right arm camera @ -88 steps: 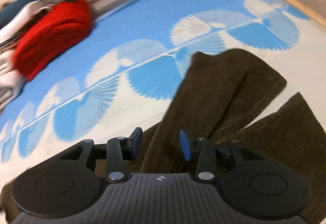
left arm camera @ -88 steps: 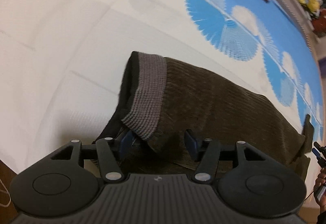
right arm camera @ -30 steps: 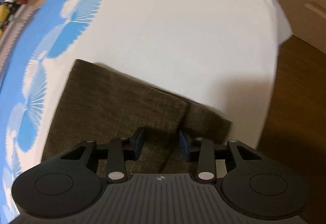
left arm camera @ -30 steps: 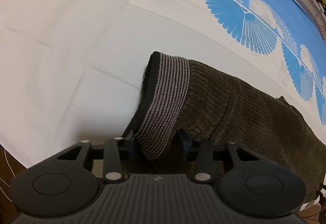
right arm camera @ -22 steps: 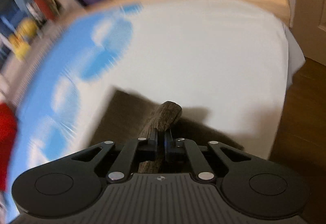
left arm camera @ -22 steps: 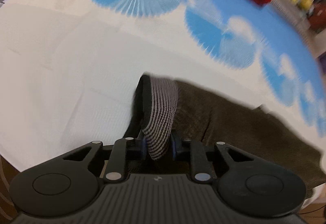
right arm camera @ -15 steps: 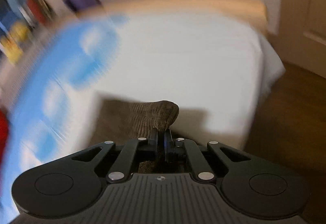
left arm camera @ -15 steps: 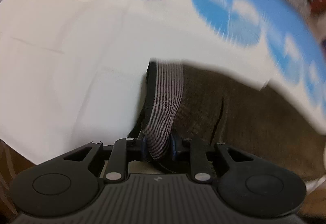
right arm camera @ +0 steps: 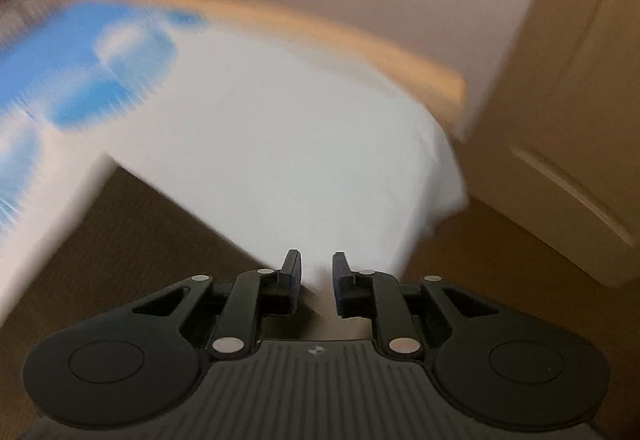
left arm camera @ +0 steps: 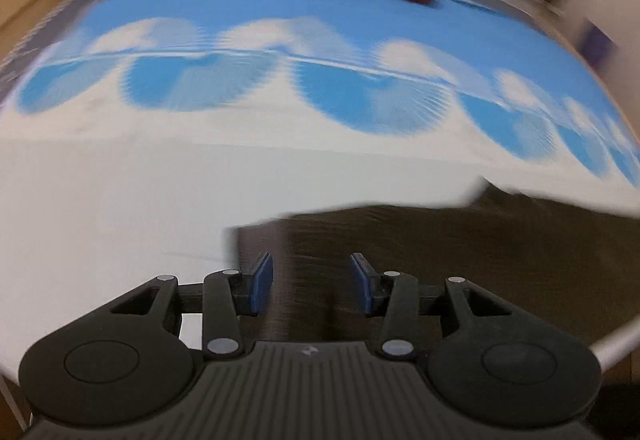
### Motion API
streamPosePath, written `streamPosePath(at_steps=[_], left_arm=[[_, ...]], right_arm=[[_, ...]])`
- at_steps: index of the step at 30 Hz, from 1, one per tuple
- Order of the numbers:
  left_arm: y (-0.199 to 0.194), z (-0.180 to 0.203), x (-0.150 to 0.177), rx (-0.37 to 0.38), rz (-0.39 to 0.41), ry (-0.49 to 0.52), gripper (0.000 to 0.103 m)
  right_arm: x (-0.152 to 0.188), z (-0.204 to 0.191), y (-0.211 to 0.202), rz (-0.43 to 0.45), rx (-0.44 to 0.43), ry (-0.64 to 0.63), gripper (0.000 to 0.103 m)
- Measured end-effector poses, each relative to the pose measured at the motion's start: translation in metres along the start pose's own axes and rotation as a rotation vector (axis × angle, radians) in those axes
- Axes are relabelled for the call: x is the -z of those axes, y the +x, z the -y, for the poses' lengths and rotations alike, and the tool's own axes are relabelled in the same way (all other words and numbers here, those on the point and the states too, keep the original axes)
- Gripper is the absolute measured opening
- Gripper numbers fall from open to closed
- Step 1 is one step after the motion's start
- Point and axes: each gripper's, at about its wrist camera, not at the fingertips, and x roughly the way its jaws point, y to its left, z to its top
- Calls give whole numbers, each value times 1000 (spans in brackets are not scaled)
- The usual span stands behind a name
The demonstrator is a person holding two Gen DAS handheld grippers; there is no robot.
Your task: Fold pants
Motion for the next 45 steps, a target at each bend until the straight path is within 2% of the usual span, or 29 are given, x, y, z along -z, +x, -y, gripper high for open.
streamPosePath(at_steps=[2, 3, 5, 6, 7, 8, 10, 14, 16, 17, 19, 21, 22, 27, 32, 36, 37, 38, 39, 40, 42, 44, 45], left_arm=[[13, 24, 10, 22, -57, 159, 50], [27, 35, 19, -9, -114, 260, 54], [61, 38, 40, -111, -283, 372, 51], [70, 36, 50, -123, -336, 416, 51], [70, 37, 53, -118, -329, 455, 51], [66, 38, 53, -109, -317, 462, 50], [57, 31, 45, -75, -291, 372, 50], [31, 17, 23, -7, -111, 217, 51], [36, 8, 17, -4, -120, 164, 52], [45, 6, 19, -45, -166, 175, 50], [66, 12, 34, -99, -291, 276, 49], [68, 31, 44, -139, -276, 436, 51], [69, 35, 45, -146, -273, 447, 51], [65, 15, 40, -79, -270, 342, 51], [61, 13, 43, -65, -263, 363, 51], [59, 6, 48, -46, -261, 343, 51], [58, 5, 48, -41, -261, 338, 51], [58, 4, 47, -38, -262, 334, 51], [59, 2, 47, -35, -262, 333, 51], [59, 1, 47, -34, -261, 336, 51], [59, 0, 46, -30, -262, 335, 51], [57, -1, 45, -24, -266, 325, 51], [56, -2, 43, -19, -270, 314, 51]], right_arm=[[-2, -22, -17, 75, -143, -39, 19], [-1, -36, -25, 99, -222, -80, 19], [6, -73, -41, 112, -421, -200, 21], [13, -95, -50, 112, -516, -272, 22], [18, -112, -57, 111, -579, -326, 23], [28, -136, -66, 99, -664, -396, 26], [44, -176, -81, 58, -804, -506, 28], [85, -250, -115, 1, -989, -718, 31], [105, -281, -132, -34, -1057, -794, 32], [120, -300, -139, -55, -1090, -839, 33], [144, -330, -156, -84, -1129, -911, 36], [172, -353, -175, -117, -1166, -985, 37], [185, -364, -182, -135, -1181, -1017, 38], [236, -419, -196, -219, -1211, -1134, 47], [267, -450, -189, -281, -1183, -1197, 47], [283, -468, -171, -350, -1152, -1232, 47], [288, -474, -167, -358, -1147, -1248, 43], [290, -477, -166, -345, -1146, -1266, 19], [289, -481, -166, -325, -1172, -1267, 11], [284, -482, -168, -297, -1183, -1235, 11], [275, -486, -166, -295, -1189, -1157, 11], [283, -487, -164, -276, -1153, -1193, 12], [290, -486, -165, -240, -1128, -1223, 13]])
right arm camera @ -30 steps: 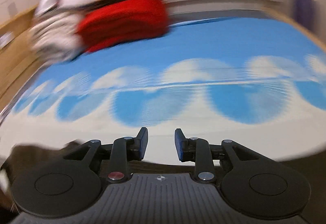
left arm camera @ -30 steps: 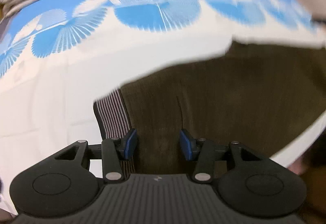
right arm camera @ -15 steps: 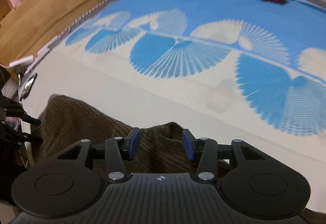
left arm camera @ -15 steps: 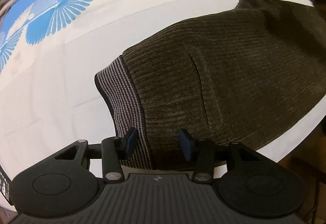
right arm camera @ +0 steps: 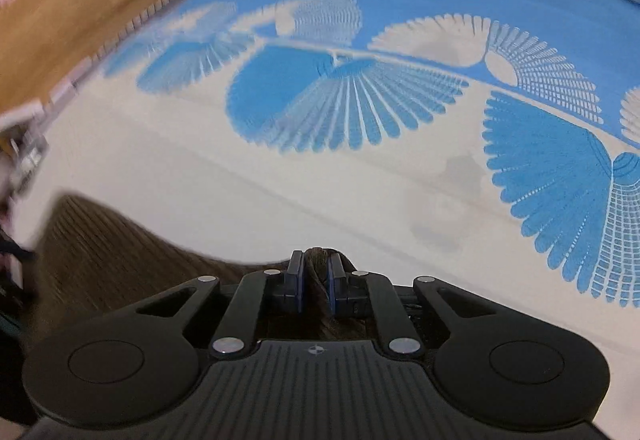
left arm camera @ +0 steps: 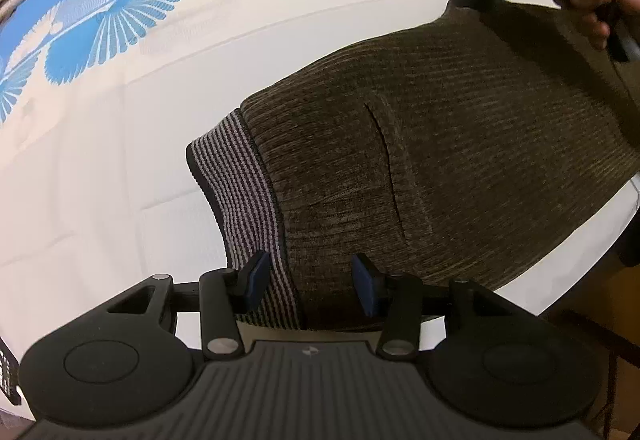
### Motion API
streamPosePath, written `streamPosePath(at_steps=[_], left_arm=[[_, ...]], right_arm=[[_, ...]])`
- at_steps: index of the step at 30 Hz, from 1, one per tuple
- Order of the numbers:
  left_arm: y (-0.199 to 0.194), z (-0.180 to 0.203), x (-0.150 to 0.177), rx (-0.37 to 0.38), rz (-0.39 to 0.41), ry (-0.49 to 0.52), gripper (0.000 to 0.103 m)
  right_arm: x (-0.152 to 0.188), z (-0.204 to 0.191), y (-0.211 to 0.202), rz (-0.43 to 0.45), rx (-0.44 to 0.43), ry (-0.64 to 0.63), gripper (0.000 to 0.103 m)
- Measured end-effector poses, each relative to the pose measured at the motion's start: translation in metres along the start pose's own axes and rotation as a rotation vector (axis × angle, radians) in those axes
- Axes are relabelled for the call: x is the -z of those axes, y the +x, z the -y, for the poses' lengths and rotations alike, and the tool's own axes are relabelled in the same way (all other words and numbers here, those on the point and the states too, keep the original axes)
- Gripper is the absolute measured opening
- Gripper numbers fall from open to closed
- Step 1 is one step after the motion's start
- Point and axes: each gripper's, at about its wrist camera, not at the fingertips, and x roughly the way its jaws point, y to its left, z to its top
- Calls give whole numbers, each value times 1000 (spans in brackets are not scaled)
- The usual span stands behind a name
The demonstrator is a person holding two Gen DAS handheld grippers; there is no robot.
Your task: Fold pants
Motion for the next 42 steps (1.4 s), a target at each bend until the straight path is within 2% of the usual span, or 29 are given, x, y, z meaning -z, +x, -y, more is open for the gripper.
streamPosePath(at_steps=[1, 2, 3, 4, 6, 7, 8, 9, 11, 14, 15, 16, 17, 18, 19, 20, 21, 22, 23, 25, 28, 30, 31, 32, 33, 35, 37, 39, 42], left_arm=[[-2, -2, -1, 7, 1, -13, 51], [-6, -4, -2, 16, 10, -35, 51], [-10, -7, -3, 24, 25, -56, 51], [-15, -10, -5, 32, 48, -79, 51], [-26, -14, -8, 26, 116, -117, 51], [-33, -17, -10, 30, 156, -139, 51], [-38, -20, -12, 43, 189, -161, 51], [-42, -21, -14, 51, 211, -178, 51], [-45, -21, -19, 58, 240, -191, 51], [-39, -15, -26, 57, 227, -185, 51], [-35, -12, -28, 38, 209, -177, 51], [-30, -10, -30, 17, 188, -169, 51], [-23, -8, -32, -18, 157, -164, 51], [-16, -9, -33, -53, 131, -167, 51], [-13, -11, -34, -91, 111, -177, 50], [-13, -12, -35, -111, 112, -193, 50], [-17, -13, -36, -115, 125, -208, 50], [-22, -13, -38, -110, 148, -225, 50], [-26, -13, -40, -106, 170, -233, 50], [-34, -9, -45, -97, 212, -247, 50], [-33, -6, -53, -48, 221, -283, 50], [-19, -5, -60, -70, 168, -291, 50], [-7, -5, -62, -109, 109, -296, 50], [8, -6, -62, -172, 25, -307, 53], [16, -7, -63, -201, -25, -324, 57], [13, -5, -70, -222, -38, -375, 55], [-5, 8, -83, -245, 28, -397, 55], [-30, 27, -93, -224, 141, -393, 55], [-54, 61, -105, -187, 240, -358, 55]], right_arm=[[1, -4, 0, 11, 41, -27, 20], [0, -6, -1, 20, 74, -36, 34], [-1, -4, -5, 32, 118, -23, 39], [-3, -2, -10, 51, 171, 0, 38], [-4, 8, -22, 90, 346, 25, 38], [-3, 15, -31, 112, 387, 49, 38], [-2, 21, -40, 138, 387, 76, 38], [0, 26, -52, 171, 347, 101, 38], [5, 30, -74, 206, 178, 116, 38], [19, 19, -86, 153, -60, 31, 38], [26, 13, -84, 109, -100, -8, 36], [33, 9, -77, 51, -97, -40, 34], [41, 8, -67, -17, -38, -73, 34], [49, 9, -56, -79, 67, -103, 34], [57, 16, -49, -121, 158, -115, 17], [61, 26, -54, -103, 165, -91, 7], [60, 35, -61, -91, 159, -41, 6], [59, 48, -73, -70, 189, 29, 6], [59, 57, -85, -43, 236, 63, 8], [69, 80, -113, -7, 397, 121, 14], [97, 121, -155, -18, 491, 279, 18], [124, 144, -198, 38, 528, 385, 18], [136, 152, -216, 74, 544, 423, 20], [151, 160, -243, 131, 565, 477, 24], [166, 165, -265, 185, 578, 526, 26], [203, 176, -312, 305, 609, 627, 35], [244, 183, -350, 395, 656, 718, 39], [294, 192, -388, 470, 706, 837, 40], [367, 205, -424, 522, 767, 1043, 45]])
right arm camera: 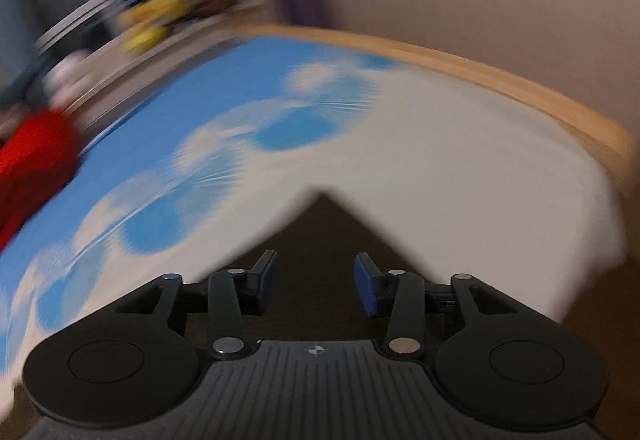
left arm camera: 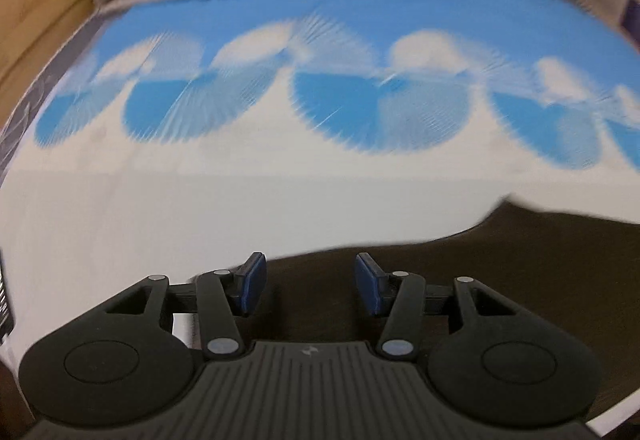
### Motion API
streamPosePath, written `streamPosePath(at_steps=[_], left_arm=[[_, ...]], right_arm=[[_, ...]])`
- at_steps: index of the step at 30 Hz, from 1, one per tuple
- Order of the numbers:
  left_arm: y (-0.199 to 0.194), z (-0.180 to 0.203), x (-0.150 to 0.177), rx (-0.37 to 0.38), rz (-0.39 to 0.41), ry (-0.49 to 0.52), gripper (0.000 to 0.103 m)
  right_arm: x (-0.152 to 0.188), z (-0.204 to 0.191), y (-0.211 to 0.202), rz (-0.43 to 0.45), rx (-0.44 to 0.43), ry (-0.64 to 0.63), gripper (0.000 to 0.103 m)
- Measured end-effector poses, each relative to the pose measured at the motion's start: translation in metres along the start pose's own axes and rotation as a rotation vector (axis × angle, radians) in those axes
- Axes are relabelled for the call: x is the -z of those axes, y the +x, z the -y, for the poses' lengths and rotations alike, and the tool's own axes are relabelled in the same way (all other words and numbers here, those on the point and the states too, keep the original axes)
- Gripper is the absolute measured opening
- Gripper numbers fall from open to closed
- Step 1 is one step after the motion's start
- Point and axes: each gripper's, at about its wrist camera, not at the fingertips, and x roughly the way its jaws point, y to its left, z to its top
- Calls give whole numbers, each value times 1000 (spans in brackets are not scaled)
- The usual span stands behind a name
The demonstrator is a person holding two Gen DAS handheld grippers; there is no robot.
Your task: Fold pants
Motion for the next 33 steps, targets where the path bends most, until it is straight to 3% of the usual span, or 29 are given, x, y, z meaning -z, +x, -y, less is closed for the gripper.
streamPosePath(at_steps=[3, 5, 7, 11, 17, 22, 25, 26, 29, 33], left_arm=[[-7, 33, -3, 40, 8, 32, 55], [-6, 51, -7, 54, 7, 43, 55], [-3, 68, -11, 60, 6, 60, 55], [12, 91, -17, 65, -4, 89, 55], [19, 93, -18, 57, -14, 101, 55], [17, 83, -18, 50, -12, 97, 55], [16, 76, -19, 51, -8, 94, 55], [16, 74, -19, 51, -7, 91, 55], [14, 66, -19, 57, -4, 80, 55], [9, 53, -20, 67, 8, 55, 55]], right_arm=[[12, 80, -8, -28, 35, 269, 47], [21, 112, -5, -48, 40, 377, 47], [32, 123, 4, -78, 34, 427, 47], [49, 128, 22, -182, -73, 554, 47], [46, 105, 48, -266, -68, 512, 47], [50, 98, 53, -311, 52, 546, 47], [47, 92, 57, -282, 71, 545, 45], [46, 90, 57, -269, 78, 543, 35], [45, 81, 56, -242, 105, 528, 24], [34, 47, 40, -140, 118, 417, 21]])
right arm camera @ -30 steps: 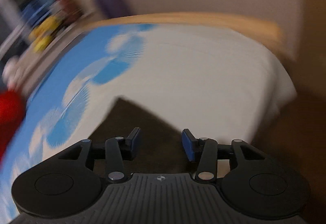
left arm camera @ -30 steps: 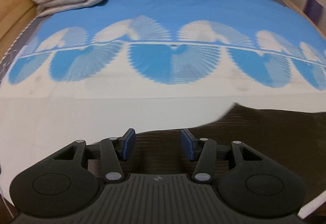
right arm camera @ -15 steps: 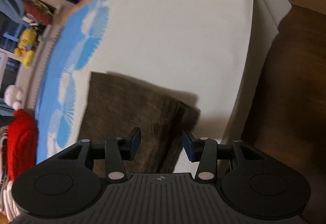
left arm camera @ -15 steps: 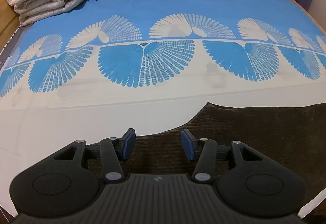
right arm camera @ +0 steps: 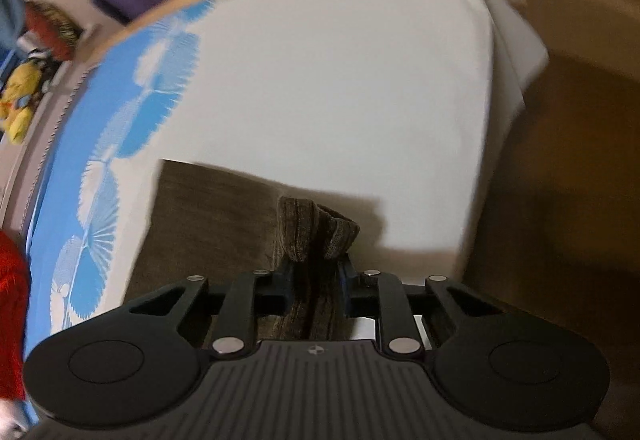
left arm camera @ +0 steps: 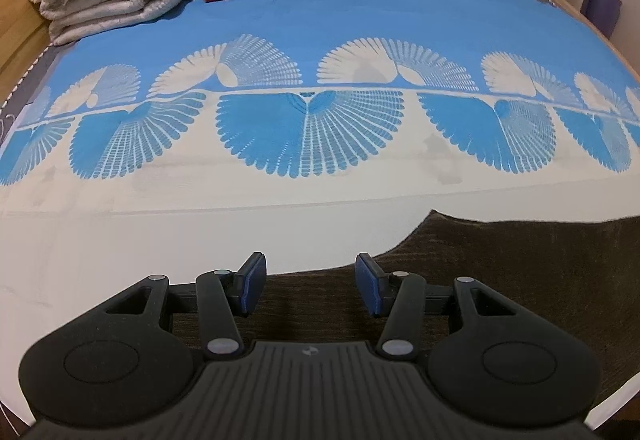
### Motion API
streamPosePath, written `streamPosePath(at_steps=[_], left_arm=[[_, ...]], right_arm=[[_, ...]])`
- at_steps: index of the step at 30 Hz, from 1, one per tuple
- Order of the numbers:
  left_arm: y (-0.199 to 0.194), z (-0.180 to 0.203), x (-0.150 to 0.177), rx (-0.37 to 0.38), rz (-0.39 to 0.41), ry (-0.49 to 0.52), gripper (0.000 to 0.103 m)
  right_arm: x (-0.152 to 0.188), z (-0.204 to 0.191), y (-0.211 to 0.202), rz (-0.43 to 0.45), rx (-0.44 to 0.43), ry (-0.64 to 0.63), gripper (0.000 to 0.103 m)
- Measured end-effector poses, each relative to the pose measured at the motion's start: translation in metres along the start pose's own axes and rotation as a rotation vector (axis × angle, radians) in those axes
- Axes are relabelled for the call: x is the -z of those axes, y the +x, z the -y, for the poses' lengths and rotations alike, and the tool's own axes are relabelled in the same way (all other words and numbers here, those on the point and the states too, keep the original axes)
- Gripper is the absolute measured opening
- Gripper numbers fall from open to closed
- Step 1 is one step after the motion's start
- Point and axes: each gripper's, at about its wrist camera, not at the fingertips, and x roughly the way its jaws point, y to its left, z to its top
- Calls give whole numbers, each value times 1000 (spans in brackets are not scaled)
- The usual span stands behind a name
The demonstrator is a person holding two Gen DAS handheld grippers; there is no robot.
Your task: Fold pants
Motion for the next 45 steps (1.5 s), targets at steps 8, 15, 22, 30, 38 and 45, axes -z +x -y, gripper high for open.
streamPosePath(at_steps=[8, 15, 22, 30, 38, 45], left_arm=[[-13, -35, 6, 18, 22, -56, 55], [-22, -78, 19, 7, 22, -114, 55], [-27, -119, 33, -3, 9, -171, 55], [-28, -132, 35, 4, 16, -169, 55], [-28, -115, 33, 12, 17, -127, 55], [-21, -97, 30, 9, 6, -89, 55]], right_arm=[[134, -160, -118, 476, -161, -784, 20], [363, -232, -173, 563, -492, -1304, 20], [562, -197, -124, 247, -594, -1852, 20], [581, -193, -135, 218, -523, -2008, 27], [542, -209, -160, 70, -763, -1931, 35], [535, -225, -122, -53, -684, -1892, 34]])
